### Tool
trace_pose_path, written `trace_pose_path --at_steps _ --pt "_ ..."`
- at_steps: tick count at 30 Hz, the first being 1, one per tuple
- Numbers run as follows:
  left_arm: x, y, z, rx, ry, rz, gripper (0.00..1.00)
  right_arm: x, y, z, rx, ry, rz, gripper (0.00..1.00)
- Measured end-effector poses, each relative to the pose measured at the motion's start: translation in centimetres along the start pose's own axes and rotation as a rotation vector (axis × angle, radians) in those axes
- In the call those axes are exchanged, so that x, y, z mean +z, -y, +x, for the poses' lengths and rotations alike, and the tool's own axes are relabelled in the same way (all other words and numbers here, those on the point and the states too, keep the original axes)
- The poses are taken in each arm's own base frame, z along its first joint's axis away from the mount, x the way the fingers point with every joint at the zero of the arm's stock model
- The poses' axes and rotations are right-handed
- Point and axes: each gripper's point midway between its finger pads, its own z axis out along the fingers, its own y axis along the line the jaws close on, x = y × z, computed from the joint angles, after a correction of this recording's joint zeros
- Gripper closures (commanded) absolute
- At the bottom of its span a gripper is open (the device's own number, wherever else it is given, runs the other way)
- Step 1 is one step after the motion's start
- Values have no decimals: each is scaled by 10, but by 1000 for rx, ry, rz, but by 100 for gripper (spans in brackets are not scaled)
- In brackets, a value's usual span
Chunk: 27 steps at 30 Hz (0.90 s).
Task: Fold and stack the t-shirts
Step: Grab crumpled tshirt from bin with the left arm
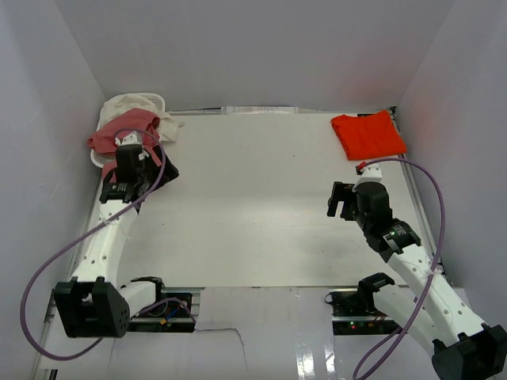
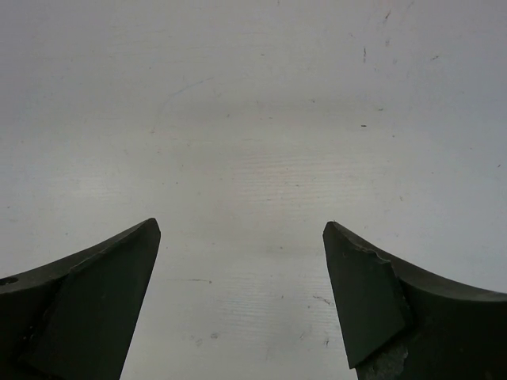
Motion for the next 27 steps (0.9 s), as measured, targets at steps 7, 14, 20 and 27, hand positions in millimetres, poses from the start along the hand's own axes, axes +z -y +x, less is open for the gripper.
trace_pose_path --at_steps 7,14,20,27 --pt "60 -2 -93 -53 74 -137 2 -1 -8 1 -4 -8 -48 10" --pt "124 -26 -138 -64 109 -286 2 0 -18 7 -19 -38 -106 10" --pt "179 -56 -155 -61 123 -422 2 -3 -25 8 -27 -39 -152 10" --pt "236 -84 -162 -105 137 -437 31 -3 -31 9 -28 -34 -186 10"
